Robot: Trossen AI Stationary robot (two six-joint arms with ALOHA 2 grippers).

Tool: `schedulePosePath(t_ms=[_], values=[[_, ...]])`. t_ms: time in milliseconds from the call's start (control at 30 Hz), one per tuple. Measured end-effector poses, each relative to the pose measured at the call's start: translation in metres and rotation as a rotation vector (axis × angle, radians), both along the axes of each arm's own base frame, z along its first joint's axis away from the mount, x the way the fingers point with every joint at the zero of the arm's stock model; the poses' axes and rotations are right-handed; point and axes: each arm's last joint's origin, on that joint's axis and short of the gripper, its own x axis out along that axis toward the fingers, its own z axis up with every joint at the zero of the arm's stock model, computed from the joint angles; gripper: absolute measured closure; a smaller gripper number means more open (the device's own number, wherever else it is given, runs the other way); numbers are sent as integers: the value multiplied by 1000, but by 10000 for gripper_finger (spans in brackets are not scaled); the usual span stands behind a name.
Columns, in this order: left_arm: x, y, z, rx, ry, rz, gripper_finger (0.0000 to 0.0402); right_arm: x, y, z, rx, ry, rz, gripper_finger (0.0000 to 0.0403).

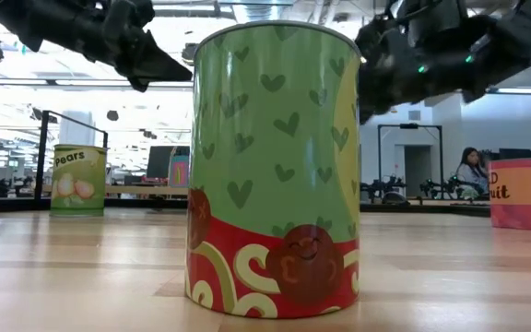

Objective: Pick and place cans onto a shelf
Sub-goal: Put the canned spaghetti sauce on the shelf

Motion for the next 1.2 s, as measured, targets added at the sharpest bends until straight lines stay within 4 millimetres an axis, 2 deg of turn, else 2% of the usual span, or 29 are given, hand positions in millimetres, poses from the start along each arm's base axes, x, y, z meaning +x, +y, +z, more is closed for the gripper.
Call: schedulePosePath(t_ms=[133, 367, 433, 533, 667, 767, 867, 1000, 1200], values=[[0, -4, -4, 24, -1, -41, 400, -21, 20, 21, 117, 234, -84, 374], [1, -4, 0, 37, -37, -42, 400, -70, 50, 62, 255, 607, -316, 315], [1, -4, 1, 33, -51, -50, 400, -83, 54, 68, 269, 700, -411, 299], [1, -5, 1, 30, -53, -63, 400, -96, 57, 64, 277, 808, -524, 278], [3, -8, -2, -3, -33, -178, 400, -91, 62, 59, 267, 827, -522, 258], [6, -13, -5, -55, -18, -245, 400, -83, 66, 55, 236, 822, -487, 262], [10, -21, -11, -64, 13, -286, 400, -71, 72, 50, 178, 792, -414, 300], [19, -36, -16, -73, 55, -328, 400, -49, 82, 37, 113, 653, -278, 383], [37, -61, -16, -97, 109, -360, 400, -25, 90, 4, 53, 337, -108, 394]])
